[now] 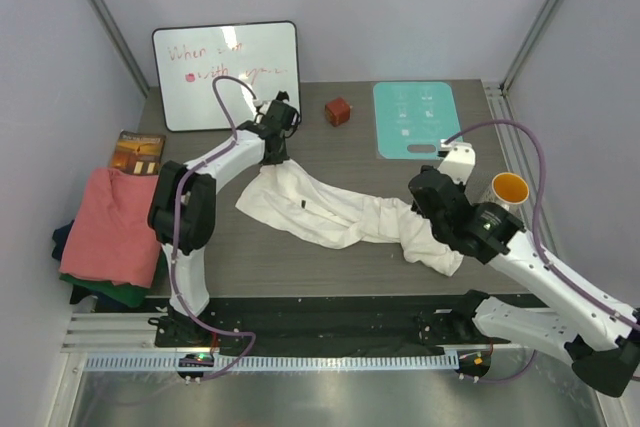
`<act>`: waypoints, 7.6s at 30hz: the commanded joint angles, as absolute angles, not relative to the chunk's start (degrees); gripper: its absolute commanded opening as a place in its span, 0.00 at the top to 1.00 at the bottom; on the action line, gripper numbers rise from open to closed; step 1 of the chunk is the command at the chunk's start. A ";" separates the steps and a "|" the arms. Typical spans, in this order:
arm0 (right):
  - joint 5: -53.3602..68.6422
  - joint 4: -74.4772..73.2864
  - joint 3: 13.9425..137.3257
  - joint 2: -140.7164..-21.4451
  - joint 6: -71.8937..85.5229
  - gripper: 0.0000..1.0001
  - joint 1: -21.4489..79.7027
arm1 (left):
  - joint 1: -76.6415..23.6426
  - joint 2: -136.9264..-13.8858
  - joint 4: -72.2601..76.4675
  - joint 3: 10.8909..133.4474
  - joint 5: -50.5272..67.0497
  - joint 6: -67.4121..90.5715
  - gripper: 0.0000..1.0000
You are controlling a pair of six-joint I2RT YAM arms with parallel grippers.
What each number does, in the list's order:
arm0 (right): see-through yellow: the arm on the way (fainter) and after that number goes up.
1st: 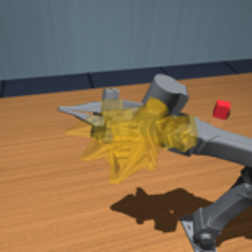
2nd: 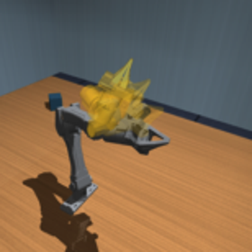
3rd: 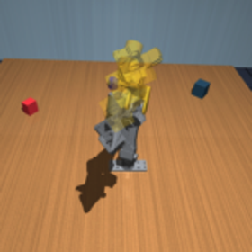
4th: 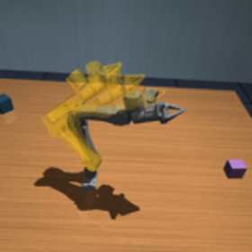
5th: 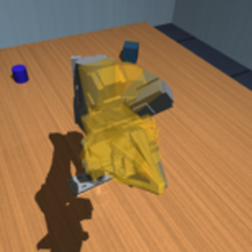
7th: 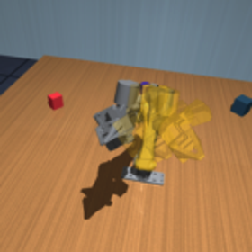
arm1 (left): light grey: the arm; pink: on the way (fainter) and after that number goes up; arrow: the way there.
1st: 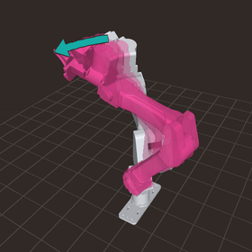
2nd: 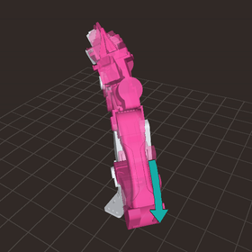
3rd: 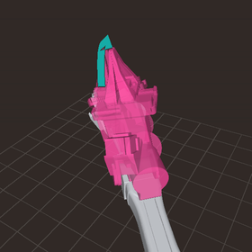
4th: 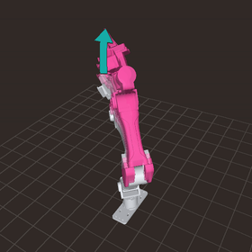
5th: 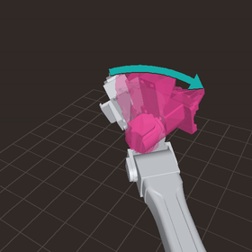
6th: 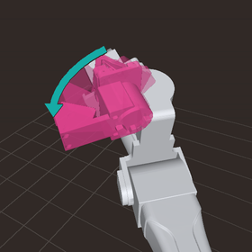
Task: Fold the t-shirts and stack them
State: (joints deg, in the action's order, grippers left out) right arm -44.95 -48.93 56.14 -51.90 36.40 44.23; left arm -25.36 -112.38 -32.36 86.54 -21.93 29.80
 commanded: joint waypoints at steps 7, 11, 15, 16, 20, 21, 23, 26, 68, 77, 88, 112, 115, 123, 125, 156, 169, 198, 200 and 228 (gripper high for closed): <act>-27.43 -37.89 51.34 -70.22 31.55 0.48 44.12 | -25.05 -106.44 -29.88 80.60 -21.44 29.44 1.00; -25.93 -32.71 49.49 -71.71 31.47 0.47 44.21 | -25.05 -105.73 -29.71 78.41 -21.88 29.44 1.00; -23.74 -31.82 52.29 -78.65 29.89 0.41 44.12 | -25.05 -105.91 -28.74 76.82 -20.30 30.23 1.00; -23.30 -31.12 52.56 -79.36 29.71 0.41 44.12 | -25.05 -106.00 -28.74 76.73 -20.22 30.41 1.00; -22.32 -29.62 53.87 -82.69 29.18 0.40 44.21 | -25.05 -106.00 -28.65 76.03 -20.21 30.06 1.00; -22.59 -29.62 54.31 -83.40 29.01 0.40 44.12 | -25.05 -106.00 -28.65 75.94 -20.48 29.97 1.00; -23.37 -29.71 55.19 -85.42 28.92 0.40 44.12 | -25.05 -105.65 -28.57 75.59 -20.48 29.88 1.00; -25.57 -30.41 56.42 -87.01 28.92 0.40 44.12 | -25.05 -105.29 -28.39 75.15 -20.22 29.97 1.00; -28.83 -33.57 59.85 -97.29 28.56 0.54 42.36 | -25.05 -103.80 -27.60 73.04 -15.56 29.71 1.00; -34.63 -37.70 59.24 -90.18 29.35 0.89 42.45 | -25.05 -105.12 -27.33 73.13 -13.80 29.88 1.00; -34.89 -43.32 63.80 -80.36 27.95 0.99 42.36 | -25.22 -99.24 -28.39 72.86 -11.34 29.71 1.00; -29.72 -58.25 88.58 -42.10 26.36 0.99 42.36 | -25.75 -60.56 -49.81 82.16 -17.49 38.76 0.99; -25.85 -63.26 90.96 -42.63 29.00 0.99 42.28 | -25.75 -60.64 -52.98 84.80 -17.58 37.88 1.00; -15.30 -69.43 86.32 -36.75 38.30 0.99 42.36 | -25.75 -64.06 -54.58 85.87 -12.93 36.39 1.00; -14.16 -70.57 81.77 -34.38 40.68 0.99 42.36 | -25.75 -65.91 -56.94 86.04 -13.62 36.12 1.00; -10.52 -58.00 52.19 -40.67 45.28 0.43 42.36 | -24.17 -99.67 -55.64 82.45 -28.21 31.73 1.00; -20.22 -36.66 57.22 -73.62 28.74 0.36 38.33 | -24.17 -95.54 -51.33 76.38 -25.66 31.29 1.00; -0.71 -12.92 57.04 -101.42 25.05 0.40 22.94 | -24.17 -98.35 -48.78 76.29 -21.36 29.97 1.00; -0.70 -11.79 56.95 -102.56 25.05 0.43 22.94 | -24.17 -98.44 -48.69 76.20 -21.10 29.97 1.00; -5.45 -18.54 59.41 -87.10 24.34 0.60 22.94 | -24.26 -98.79 -48.69 76.29 -18.99 29.71 1.00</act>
State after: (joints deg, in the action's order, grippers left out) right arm -3.49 -15.66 55.61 -87.33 25.52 22.70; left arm -24.45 -98.52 -49.91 76.20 -20.21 30.63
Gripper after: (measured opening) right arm 0.357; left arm 0.036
